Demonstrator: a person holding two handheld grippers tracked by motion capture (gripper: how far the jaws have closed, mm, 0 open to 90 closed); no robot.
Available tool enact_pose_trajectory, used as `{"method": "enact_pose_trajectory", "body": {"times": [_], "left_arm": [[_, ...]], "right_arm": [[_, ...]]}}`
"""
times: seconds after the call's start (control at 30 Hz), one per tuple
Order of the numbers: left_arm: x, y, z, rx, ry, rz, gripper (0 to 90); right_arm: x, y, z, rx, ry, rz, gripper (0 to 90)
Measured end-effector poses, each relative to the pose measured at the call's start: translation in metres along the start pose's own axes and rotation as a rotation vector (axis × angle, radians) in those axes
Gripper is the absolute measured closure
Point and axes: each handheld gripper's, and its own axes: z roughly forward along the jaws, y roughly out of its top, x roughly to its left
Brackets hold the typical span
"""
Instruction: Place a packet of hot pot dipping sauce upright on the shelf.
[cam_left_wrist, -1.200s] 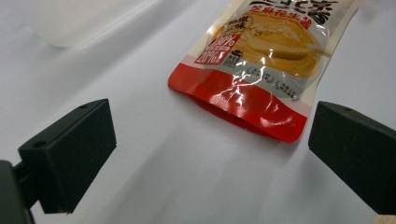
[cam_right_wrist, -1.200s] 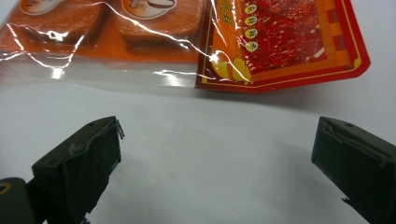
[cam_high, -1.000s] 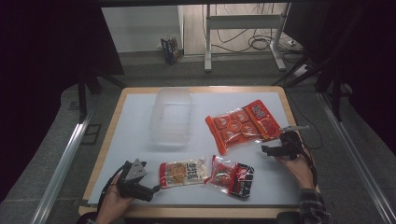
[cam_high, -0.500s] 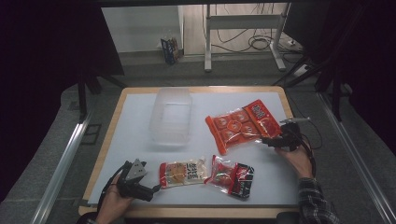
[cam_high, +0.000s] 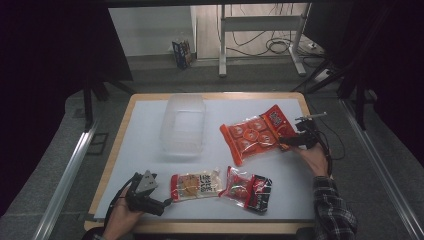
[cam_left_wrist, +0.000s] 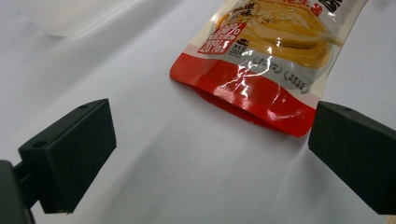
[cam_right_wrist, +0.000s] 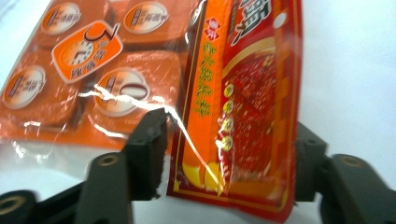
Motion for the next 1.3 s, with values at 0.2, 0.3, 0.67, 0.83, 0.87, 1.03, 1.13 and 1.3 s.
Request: {"method": "enact_pose_trajectory", "body": {"times": [0.2,0.3,0.67,0.83,0.87,1.03,1.13,1.3], "left_arm": [[0.000,0.000,0.001,0.000,-0.002,0.000,0.9],[0.000,0.000,0.001,0.001,-0.004,0.002,0.9],[-0.001,0.001,0.001,0.005,-0.006,0.010,0.9],[-0.001,0.000,0.001,0.005,-0.007,0.012,0.9],[-0.001,0.001,0.001,0.005,-0.007,0.013,0.9],[-0.002,0.001,0.001,0.005,-0.006,0.014,0.9],[-0.001,0.001,0.001,0.006,-0.007,0.013,0.9],[-0.002,0.001,0.002,0.009,-0.006,0.017,0.9]], "right_arm": [[-0.004,0.010,0.008,0.002,-0.001,0.002,51.6],[-0.006,0.016,0.012,0.007,-0.010,-0.029,52.0],[-0.003,0.039,0.040,0.066,-0.029,-0.064,63.3],[-0.011,0.038,0.046,0.058,0.027,0.060,73.5],[-0.013,0.037,0.046,0.054,0.044,0.091,79.3],[-0.014,0.036,0.045,0.062,0.032,0.106,88.5],[-0.009,0.038,0.040,0.075,0.012,0.068,88.6],[0.002,0.042,0.030,0.062,-0.032,0.011,88.6]]}}
